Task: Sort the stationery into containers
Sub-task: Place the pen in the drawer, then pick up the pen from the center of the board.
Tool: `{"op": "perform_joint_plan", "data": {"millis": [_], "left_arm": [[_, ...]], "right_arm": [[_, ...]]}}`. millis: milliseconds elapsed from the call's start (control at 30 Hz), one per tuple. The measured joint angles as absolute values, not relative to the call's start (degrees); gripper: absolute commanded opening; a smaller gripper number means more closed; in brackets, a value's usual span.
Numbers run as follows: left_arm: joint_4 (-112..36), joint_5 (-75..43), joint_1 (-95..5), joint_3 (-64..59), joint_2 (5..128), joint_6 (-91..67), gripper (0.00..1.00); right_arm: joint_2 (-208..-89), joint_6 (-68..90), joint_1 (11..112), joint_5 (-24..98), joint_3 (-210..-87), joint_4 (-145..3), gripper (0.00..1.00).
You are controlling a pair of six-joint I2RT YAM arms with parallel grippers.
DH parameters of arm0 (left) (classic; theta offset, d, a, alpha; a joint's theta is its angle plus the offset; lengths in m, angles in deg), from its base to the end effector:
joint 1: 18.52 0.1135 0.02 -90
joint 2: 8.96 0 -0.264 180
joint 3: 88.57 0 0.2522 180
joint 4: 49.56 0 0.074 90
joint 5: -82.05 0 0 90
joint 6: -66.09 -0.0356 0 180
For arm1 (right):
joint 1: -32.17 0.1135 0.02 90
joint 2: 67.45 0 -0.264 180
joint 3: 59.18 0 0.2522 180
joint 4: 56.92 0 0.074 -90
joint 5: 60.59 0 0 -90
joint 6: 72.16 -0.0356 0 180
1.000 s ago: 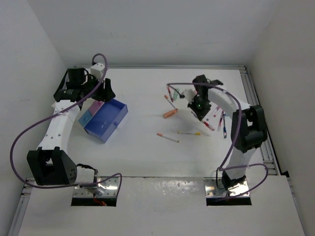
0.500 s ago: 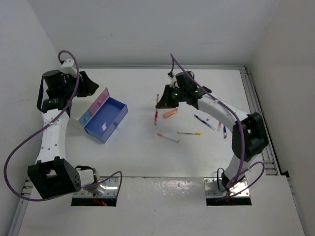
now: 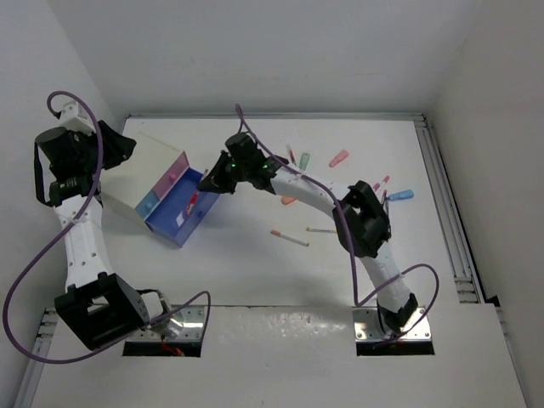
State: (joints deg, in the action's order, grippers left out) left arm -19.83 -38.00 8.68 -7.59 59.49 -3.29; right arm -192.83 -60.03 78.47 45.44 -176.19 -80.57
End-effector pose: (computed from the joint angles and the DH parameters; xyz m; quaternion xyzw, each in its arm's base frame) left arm 0.2477 0.1073 0.3828 -0.1744 0.7730 -0.1754 0.5842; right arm 0.3481 0.3785 0.2347 0.1706 0.8519 0.4812 0.1169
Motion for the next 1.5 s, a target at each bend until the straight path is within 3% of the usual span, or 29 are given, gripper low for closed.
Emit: {"op": "perform_joint_plan", "data": {"millis": [267, 367, 400, 433, 567, 700, 833, 933, 1167, 1500], "left_arm": [[-20.2, -41.6, 13.2, -7.8, 60.4, -2.5, 0.47], [-20.3, -42.8, 14.5, -8.7, 61.0, -2.4, 0.48], [-20.3, -43.3, 15.0, -9.1, 61.2, -2.4, 0.48], [-20.3, -43.7, 15.4, -9.5, 61.5, -2.4, 0.48], [-20.2, -45.1, 17.0, -10.4, 62.2, -2.4, 0.5], [-20.2, -46.5, 17.6, -10.6, 62.3, -2.4, 0.51], [-20.3, -47.7, 17.6, -10.6, 62.2, -2.4, 0.51], [-20.2, -47.3, 17.0, -10.6, 61.8, -3.3, 0.51], [-18.8, -44.3, 13.1, -10.6, 61.1, -8.1, 0.51], [-17.8, -42.5, 11.0, -10.6, 62.3, -10.0, 0.52]], "right_arm": [[-203.6, -65.8, 82.4, 42.3, -186.2, -79.7, 0.0], [-205.7, -66.5, 82.8, 40.8, -187.7, -79.5, 0.21], [-206.2, -66.5, 82.8, 40.2, -188.0, -79.4, 0.35], [-206.5, -66.7, 82.8, 39.7, -188.2, -79.2, 0.41], [-207.1, -65.6, 82.6, 38.5, -188.4, -78.4, 0.5], [-206.7, -63.2, 81.8, 38.9, -188.0, -76.4, 0.41], [-202.4, -55.3, 79.2, 42.1, -183.6, -75.7, 0.19], [-196.8, -42.7, 74.8, 42.2, -181.4, -79.0, 0.12], [-186.9, -8.8, 63.1, 34.6, -180.9, -87.8, 0.17], [-197.9, 8.1, 54.6, 29.4, -182.9, -95.8, 0.22]]}}
